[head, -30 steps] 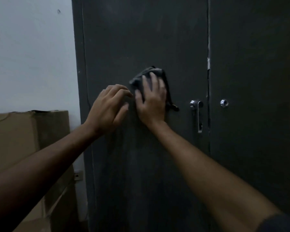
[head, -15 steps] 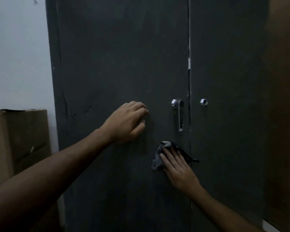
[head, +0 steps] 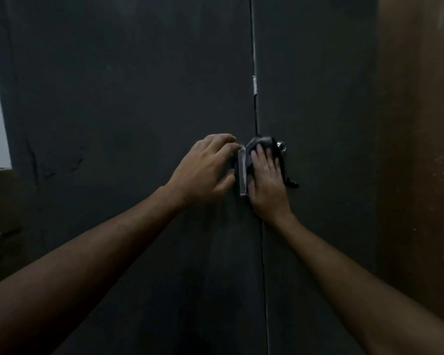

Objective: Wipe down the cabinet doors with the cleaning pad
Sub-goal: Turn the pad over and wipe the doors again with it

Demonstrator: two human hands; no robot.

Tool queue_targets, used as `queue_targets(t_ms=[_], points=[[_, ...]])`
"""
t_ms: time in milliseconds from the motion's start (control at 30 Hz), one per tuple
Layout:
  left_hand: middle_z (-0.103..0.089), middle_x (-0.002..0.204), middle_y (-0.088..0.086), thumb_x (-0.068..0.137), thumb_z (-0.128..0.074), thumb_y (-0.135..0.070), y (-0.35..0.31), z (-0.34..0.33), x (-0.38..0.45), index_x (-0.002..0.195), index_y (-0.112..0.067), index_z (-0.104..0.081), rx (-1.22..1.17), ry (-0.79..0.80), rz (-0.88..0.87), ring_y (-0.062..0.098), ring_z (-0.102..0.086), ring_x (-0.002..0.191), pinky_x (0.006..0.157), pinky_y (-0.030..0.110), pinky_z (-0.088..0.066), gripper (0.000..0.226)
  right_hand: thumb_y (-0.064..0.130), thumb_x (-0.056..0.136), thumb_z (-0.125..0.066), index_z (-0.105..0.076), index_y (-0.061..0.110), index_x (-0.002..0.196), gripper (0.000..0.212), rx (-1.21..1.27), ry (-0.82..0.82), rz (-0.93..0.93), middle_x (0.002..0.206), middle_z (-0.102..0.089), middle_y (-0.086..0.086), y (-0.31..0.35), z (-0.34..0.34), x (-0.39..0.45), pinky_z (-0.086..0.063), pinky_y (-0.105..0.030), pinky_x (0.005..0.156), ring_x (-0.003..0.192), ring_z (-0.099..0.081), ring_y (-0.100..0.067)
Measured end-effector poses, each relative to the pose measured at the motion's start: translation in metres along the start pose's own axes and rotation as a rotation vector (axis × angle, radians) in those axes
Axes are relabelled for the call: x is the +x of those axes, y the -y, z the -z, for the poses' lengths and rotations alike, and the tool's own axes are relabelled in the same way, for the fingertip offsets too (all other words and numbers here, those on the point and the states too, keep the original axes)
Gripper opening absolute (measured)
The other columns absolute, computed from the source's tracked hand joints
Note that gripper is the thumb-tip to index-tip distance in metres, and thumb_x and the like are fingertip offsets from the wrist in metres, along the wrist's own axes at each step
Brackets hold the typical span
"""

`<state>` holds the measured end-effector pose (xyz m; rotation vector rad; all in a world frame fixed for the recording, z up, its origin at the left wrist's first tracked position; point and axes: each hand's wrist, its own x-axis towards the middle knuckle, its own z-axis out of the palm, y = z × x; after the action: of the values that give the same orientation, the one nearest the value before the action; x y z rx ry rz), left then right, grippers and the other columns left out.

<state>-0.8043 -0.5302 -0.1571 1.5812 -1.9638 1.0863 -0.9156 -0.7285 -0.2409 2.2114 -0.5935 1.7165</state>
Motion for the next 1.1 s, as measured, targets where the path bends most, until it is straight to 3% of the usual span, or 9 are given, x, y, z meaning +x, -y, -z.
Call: queue_targets(t_ms=[200, 433, 533, 633, 733, 867, 967, 1033, 1100], points=[[-0.034, 0.162, 0.012, 0.098, -0.059, -0.046, -0.009, -0.021, 0.013, 0.153, -0.018, -0.045, 0.086, 0.083, 0.004, 0.031, -0.03, 0.153, 0.128, 0.047, -0.022, 0.063, 0.033, 0.104, -0.045, -0.027, 0.004, 0.157, 0.063, 0.077, 0.035, 0.037, 0.166, -0.021, -0.01, -0.031, 0.003, -0.07, -0.023, -0.051, 0.126, 0.156, -0.021, -0.029], [-0.05, 0.15, 0.01, 0.099, -0.054, -0.041, -0.011, -0.028, 0.04, 0.147, -0.017, -0.051, 0.144, 0.073, -0.095, 0.028, -0.042, 0.144, 0.124, 0.043, -0.023, 0.054, 0.035, 0.106, -0.038, -0.04, -0.001, 0.15, 0.057, 0.23, -0.291, -0.861, 0.158, -0.038, -0.022, -0.115, 0.043, 0.073, -0.018, -0.04, 0.124, 0.15, -0.03, -0.033], [-0.06, 0.134, 0.009, 0.098, -0.04, -0.047, -0.021, -0.026, 0.058, 0.136, -0.017, -0.059, 0.225, 0.123, -0.17, 0.029, -0.054, 0.129, 0.116, 0.045, -0.034, 0.052, 0.036, 0.106, -0.036, -0.031, 0.007, 0.158, 0.06, 0.244, -0.228, -0.455, 0.165, -0.03, -0.013, -0.088, 0.038, 0.095, -0.019, -0.043, 0.126, 0.153, -0.027, -0.028], [-0.062, 0.127, 0.008, 0.095, -0.034, -0.052, -0.027, -0.02, 0.077, 0.13, -0.017, -0.061, 0.241, 0.151, -0.239, 0.028, -0.057, 0.122, 0.109, 0.045, -0.041, 0.056, 0.032, 0.107, -0.044, -0.02, 0.016, 0.162, 0.063, 0.233, -0.141, -0.157, 0.17, -0.016, 0.003, -0.066, 0.015, 0.023, -0.017, -0.044, 0.128, 0.157, -0.017, -0.018], [-0.061, 0.129, 0.004, 0.097, -0.036, -0.051, -0.019, -0.019, 0.097, 0.131, -0.019, -0.06, 0.241, 0.136, -0.257, 0.024, -0.055, 0.122, 0.108, 0.041, -0.039, 0.053, 0.023, 0.106, -0.049, -0.021, 0.005, 0.161, 0.064, 0.156, -0.095, -0.281, 0.169, -0.02, -0.012, -0.117, 0.026, -0.005, -0.014, -0.043, 0.128, 0.157, -0.016, -0.025], [-0.06, 0.132, 0.004, 0.098, -0.045, -0.046, -0.007, -0.019, 0.127, 0.132, -0.019, -0.059, 0.174, 0.128, -0.256, 0.025, -0.054, 0.127, 0.111, 0.041, -0.039, 0.047, 0.029, 0.109, -0.04, -0.025, 0.002, 0.159, 0.059, 0.152, -0.233, -0.889, 0.166, -0.025, -0.018, -0.167, 0.056, 0.107, -0.012, -0.039, 0.127, 0.156, -0.019, -0.029], [-0.06, 0.137, 0.008, 0.096, -0.044, -0.046, 0.005, -0.017, 0.146, 0.134, -0.017, -0.061, 0.185, 0.131, -0.287, 0.029, -0.053, 0.135, 0.117, 0.044, -0.038, 0.051, 0.028, 0.109, -0.04, -0.026, 0.005, 0.16, 0.058, 0.181, -0.262, -0.595, 0.167, -0.023, -0.013, -0.131, 0.049, 0.155, -0.009, -0.041, 0.128, 0.157, -0.018, -0.028], [-0.057, 0.146, 0.01, 0.097, -0.045, -0.046, 0.017, -0.014, 0.159, 0.141, -0.014, -0.059, 0.234, 0.155, -0.327, 0.032, -0.047, 0.144, 0.125, 0.046, -0.03, 0.056, 0.028, 0.108, -0.041, -0.022, 0.011, 0.161, 0.06, 0.174, -0.173, -0.293, 0.169, -0.016, -0.004, -0.111, 0.039, 0.128, -0.009, -0.042, 0.129, 0.158, -0.015, -0.024], [-0.052, 0.155, 0.012, 0.098, -0.042, -0.046, 0.03, -0.01, 0.17, 0.148, -0.011, -0.056, 0.28, 0.176, -0.364, 0.033, -0.04, 0.151, 0.129, 0.048, -0.023, 0.063, 0.025, 0.107, -0.045, -0.02, 0.012, 0.161, 0.061, 0.114, -0.074, -0.195, 0.169, -0.016, -0.006, -0.117, 0.04, 0.091, -0.013, -0.044, 0.128, 0.157, -0.017, -0.025]])
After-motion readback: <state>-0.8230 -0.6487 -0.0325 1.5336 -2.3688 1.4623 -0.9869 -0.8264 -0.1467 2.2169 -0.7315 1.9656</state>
